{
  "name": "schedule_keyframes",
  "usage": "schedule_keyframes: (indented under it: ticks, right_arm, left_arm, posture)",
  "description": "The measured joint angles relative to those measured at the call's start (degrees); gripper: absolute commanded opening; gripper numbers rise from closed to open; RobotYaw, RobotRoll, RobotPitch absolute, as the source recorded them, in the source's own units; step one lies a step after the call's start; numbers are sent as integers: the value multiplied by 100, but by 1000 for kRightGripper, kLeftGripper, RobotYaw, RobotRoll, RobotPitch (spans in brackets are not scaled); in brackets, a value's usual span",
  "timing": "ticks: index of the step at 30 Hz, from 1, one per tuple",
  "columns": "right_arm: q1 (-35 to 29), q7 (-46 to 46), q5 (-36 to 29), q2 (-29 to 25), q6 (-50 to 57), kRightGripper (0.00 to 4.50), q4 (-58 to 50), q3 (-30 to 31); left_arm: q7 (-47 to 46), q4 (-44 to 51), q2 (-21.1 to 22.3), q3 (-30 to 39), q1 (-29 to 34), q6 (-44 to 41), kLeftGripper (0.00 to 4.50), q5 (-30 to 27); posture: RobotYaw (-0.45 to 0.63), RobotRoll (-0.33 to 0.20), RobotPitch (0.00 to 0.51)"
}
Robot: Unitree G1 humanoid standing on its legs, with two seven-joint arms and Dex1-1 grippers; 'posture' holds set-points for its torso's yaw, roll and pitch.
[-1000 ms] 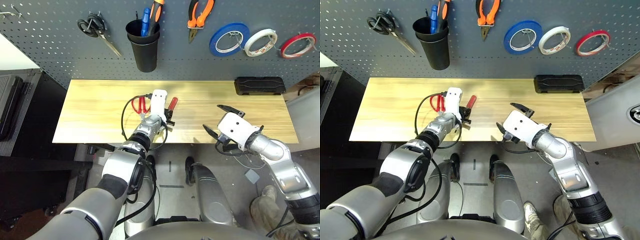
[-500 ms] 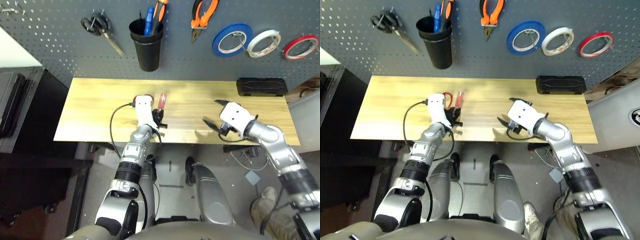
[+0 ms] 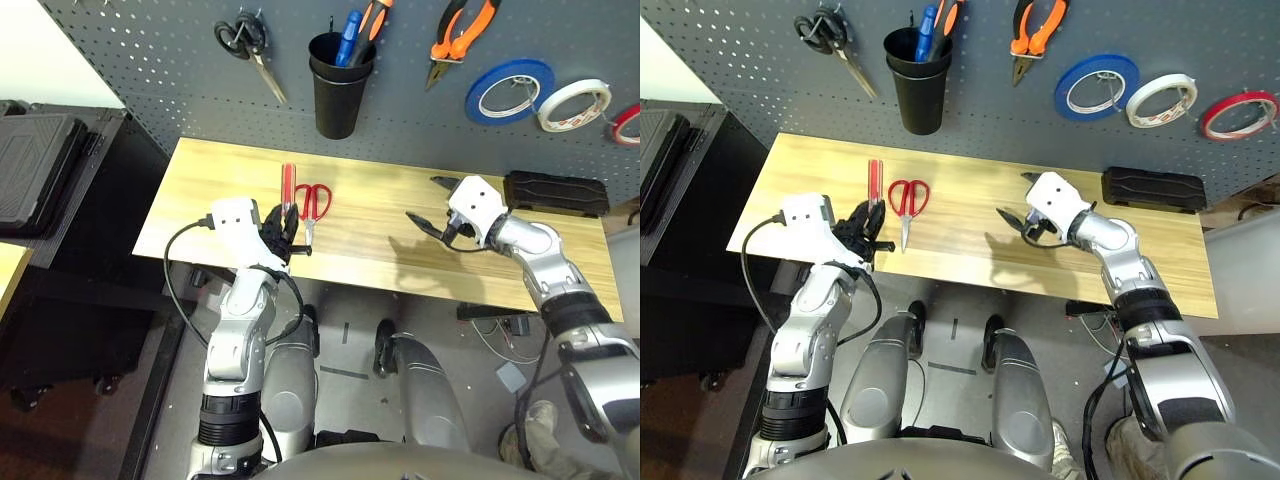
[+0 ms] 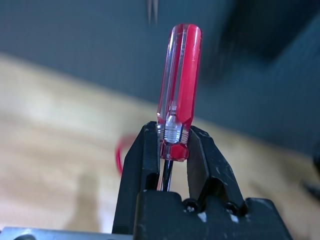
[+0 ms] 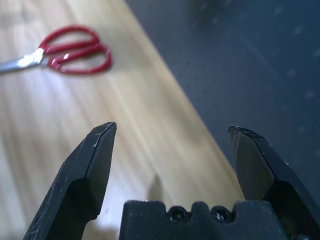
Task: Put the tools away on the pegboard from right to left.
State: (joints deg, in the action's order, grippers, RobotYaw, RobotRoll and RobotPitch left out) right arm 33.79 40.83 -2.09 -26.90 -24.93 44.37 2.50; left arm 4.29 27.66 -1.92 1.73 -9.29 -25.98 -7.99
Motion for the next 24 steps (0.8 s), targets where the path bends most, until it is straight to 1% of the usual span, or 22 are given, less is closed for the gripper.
schedule_keyframes:
  ticks: [4,7,9,11,12,15,20,24]
  right_arm:
    - [73,194,-239,10,-235,4500,298,-215]
    - [55,377,-515,15,-430,4500,329,-435]
    - [-25,603,-817,13,-565,4500,262,-643]
    - [-165,853,-1075,6,-621,4500,134,-816]
    - [-224,978,-1188,2,-621,4500,52,-857]
    - [-461,1424,-1649,-32,-556,4500,-369,-1060]
    - [-852,2017,-2312,-171,-172,4500,-1128,-1305]
    - [-1094,2362,-2830,-290,271,4500,-1805,-1482]
  left_arm:
    - [-107,541,223,229,-738,-391,810,-160]
    - [-184,551,322,401,-1339,-765,810,-330]
    - [-227,557,433,538,-1906,-959,810,-445]
    - [-242,556,490,637,-2298,-1083,810,-577]
    - [-261,525,494,684,-2444,-1126,810,-622]
    - [-294,213,524,798,-3104,-1163,810,-779]
    - [-286,-360,555,901,-3961,-1123,810,-970]
    - [-227,-889,538,956,-4574,-835,810,-1090]
  posture:
    - [382,0,298]
    - [382,0,298]
    - [382,0,298]
    - [382,0,298]
    - [353,0,294]
    - [333,0,292]
    - [290,0,285]
    - [265,0,281]
